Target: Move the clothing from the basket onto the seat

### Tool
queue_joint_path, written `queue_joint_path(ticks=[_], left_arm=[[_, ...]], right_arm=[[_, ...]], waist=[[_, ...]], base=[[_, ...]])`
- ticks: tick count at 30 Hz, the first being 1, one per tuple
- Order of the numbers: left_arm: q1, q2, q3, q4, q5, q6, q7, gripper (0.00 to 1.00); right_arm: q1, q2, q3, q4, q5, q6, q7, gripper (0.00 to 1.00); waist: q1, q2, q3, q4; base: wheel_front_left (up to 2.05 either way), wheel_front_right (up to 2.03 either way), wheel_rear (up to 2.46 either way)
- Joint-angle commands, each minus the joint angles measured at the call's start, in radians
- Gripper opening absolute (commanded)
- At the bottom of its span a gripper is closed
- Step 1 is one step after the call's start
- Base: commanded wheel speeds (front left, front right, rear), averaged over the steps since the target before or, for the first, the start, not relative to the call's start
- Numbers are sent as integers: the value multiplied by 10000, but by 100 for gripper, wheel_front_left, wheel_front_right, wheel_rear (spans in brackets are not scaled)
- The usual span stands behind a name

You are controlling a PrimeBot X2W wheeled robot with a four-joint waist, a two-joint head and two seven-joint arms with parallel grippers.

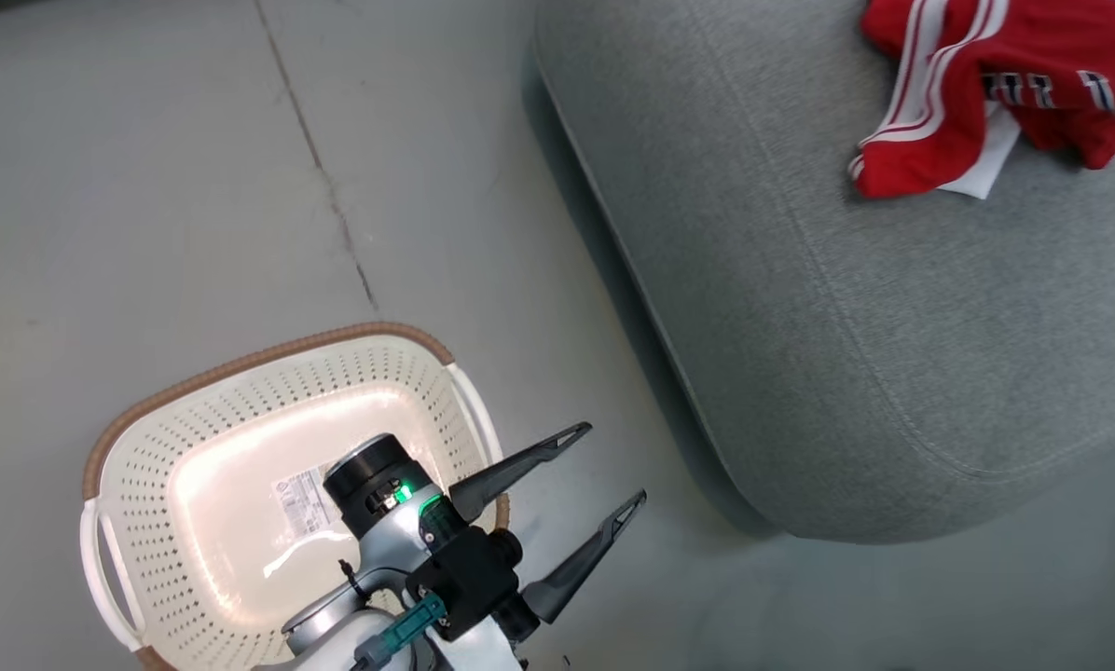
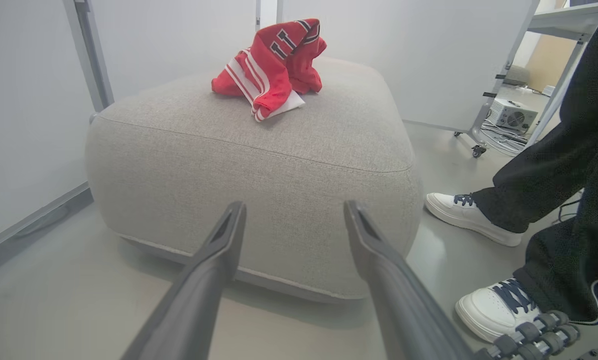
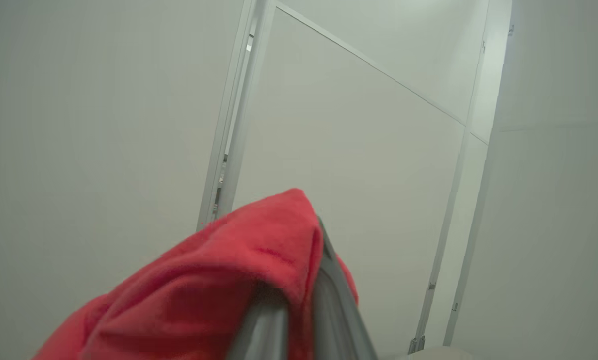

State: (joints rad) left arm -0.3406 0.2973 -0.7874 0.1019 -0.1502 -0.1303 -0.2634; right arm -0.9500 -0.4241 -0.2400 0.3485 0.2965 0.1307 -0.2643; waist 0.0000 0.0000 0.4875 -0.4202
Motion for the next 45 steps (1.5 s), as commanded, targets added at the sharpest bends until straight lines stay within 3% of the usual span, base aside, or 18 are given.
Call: queue_joint_path(ticks=[1, 11, 25, 28, 40, 41, 42, 43, 44, 45], left_arm=[[-127, -33, 130, -56, -44, -4, -16, 100], [-231, 56, 230, -103, 60, -4, -14, 100], [-47, 416, 451, -408, 426, -6, -14, 100], [-29, 581, 365, -492, 445, -4, -16, 100], [-5, 491, 836, -605, 575, -4, -16, 100], [-21, 481, 784, -632, 594, -4, -15, 100], [-45, 474, 749, -633, 601, -4, -15, 100], [-72, 461, 722, -624, 592, -4, -15, 100], [-102, 433, 712, -604, 583, -4, -15, 100], [-118, 395, 715, -584, 574, -4, -15, 100]], right_arm=[[-318, -205, -6, 256, -133, 3, -5, 0], [-1732, -791, 31, 3976, -664, 3, -5, 0], [-1295, 57, 103, 7085, -1523, 3, -3, 0], [-1509, -97, 221, 7968, -1738, 1, -3, 0], [-1907, 19, 273, 9009, -1759, 3, 8, 0], [-1941, 16, 265, 9096, -1727, 3, 86, 15], [-1949, 10, 280, 9144, -1728, 3, 98, 40], [-1970, -3, 303, 9188, -1750, 3, 111, 91], [-1996, -3, 324, 9216, -1760, 3, 165, 100], [-2014, -7, 352, 9248, -1757, 3, 227, 100]], waist=[[0, 0, 318, 264], [0, 0, 726, 850], [0, 0, 1269, 1063], [0, 0, 1367, 1103], [0, 0, 1608, 1332], [0, 0, 1603, 1345], [0, 0, 1593, 1354], [0, 0, 1573, 1365], [0, 0, 1544, 1377], [0, 0, 1508, 1386]], base=[[0, 0, 0], [0, 0, 0], [0, 0, 0], [0, 0, 0], [0, 0, 0], [0, 0, 0], [0, 0, 0], [0, 0, 0], [0, 0, 0], [0, 0, 0]])
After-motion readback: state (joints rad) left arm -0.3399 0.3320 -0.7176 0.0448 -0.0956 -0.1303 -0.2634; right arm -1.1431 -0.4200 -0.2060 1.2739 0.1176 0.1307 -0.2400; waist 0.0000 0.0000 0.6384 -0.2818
